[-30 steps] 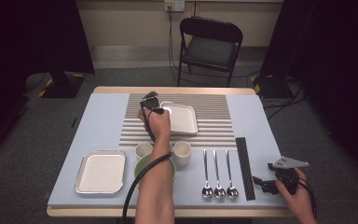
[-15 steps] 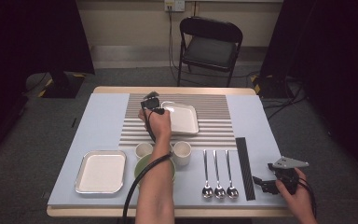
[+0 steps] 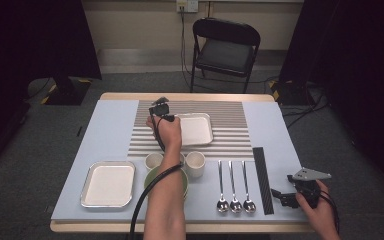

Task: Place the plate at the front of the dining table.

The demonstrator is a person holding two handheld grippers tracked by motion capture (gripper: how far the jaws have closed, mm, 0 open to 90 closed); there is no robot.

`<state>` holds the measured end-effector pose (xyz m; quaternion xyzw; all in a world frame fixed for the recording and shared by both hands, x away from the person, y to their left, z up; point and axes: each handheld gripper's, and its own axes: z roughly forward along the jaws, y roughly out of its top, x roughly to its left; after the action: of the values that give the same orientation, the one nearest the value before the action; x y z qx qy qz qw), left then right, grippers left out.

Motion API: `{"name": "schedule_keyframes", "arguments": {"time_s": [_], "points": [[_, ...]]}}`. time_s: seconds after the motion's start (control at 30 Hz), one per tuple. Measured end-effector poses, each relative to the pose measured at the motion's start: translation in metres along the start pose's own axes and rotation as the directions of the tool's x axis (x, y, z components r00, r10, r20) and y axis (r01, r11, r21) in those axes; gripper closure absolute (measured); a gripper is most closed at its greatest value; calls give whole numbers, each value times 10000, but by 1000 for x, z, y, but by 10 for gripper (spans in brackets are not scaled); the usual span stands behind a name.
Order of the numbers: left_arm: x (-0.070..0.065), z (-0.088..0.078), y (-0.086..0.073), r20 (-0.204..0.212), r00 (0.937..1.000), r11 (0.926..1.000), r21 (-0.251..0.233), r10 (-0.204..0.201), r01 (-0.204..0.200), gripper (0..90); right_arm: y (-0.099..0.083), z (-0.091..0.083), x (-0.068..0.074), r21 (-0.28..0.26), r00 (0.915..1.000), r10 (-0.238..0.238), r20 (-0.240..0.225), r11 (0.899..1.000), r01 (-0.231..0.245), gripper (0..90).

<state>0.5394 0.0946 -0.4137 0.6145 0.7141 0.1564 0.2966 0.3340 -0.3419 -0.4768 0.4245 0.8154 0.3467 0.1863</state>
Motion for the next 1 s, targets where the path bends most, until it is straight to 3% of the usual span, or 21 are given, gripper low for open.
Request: {"name": "schedule_keyframes", "arguments": {"time_s": [0.33,0.67,0.77,0.93,1.0], "points": [[1,-6,3,189,9994,9993,-241,280,-275,715,0,0,0,-3,10000,2,-1,10000,-2,123],[4,0,0,360,9953,9958,-205,902,-895,415,0,0,0,-14,10000,-3,-19,10000,3,123],[5,5,-3,484,9931,9943,-109,1065,-1061,400,0,0,0,-1,10000,-9,-7,10000,9,123],[9,9,-6,314,9887,9886,305,1467,-1476,399,0,0,0,2,10000,-15,-9,10000,15,123],[9,9,-7,340,9888,9886,334,1456,-1467,404,0,0,0,3,10000,-12,-11,10000,12,123]]}}
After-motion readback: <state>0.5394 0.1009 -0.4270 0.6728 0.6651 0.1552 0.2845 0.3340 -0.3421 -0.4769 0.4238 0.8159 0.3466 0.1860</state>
